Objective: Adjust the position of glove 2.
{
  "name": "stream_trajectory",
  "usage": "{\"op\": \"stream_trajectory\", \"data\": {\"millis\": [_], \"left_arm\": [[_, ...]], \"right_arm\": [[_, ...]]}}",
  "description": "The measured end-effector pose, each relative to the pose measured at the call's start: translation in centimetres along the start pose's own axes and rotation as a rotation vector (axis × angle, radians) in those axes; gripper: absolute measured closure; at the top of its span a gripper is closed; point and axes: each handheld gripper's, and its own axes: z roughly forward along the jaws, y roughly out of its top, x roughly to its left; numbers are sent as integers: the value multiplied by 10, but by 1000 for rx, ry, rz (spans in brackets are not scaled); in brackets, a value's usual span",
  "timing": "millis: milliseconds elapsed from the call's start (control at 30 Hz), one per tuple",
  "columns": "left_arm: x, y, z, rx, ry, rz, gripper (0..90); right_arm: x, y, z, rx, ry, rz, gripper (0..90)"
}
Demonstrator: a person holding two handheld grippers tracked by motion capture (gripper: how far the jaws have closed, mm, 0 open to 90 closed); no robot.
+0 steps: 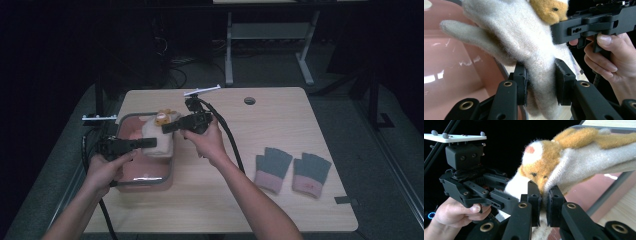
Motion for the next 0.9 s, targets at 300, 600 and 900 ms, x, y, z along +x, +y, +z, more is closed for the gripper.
{"op": "stream_trajectory", "data": {"millis": [300, 600, 900], "left_arm": [[11, -1, -12, 0, 12, -17, 673], [23, -3, -22, 6, 29, -41, 674], [37, -5, -29, 25, 53, -55, 674]], "right_arm": [[0, 3, 16, 4, 28, 8, 833], [-1, 6, 35, 17, 45, 23, 833], [-5, 6, 53, 32, 63, 42, 832]]}}
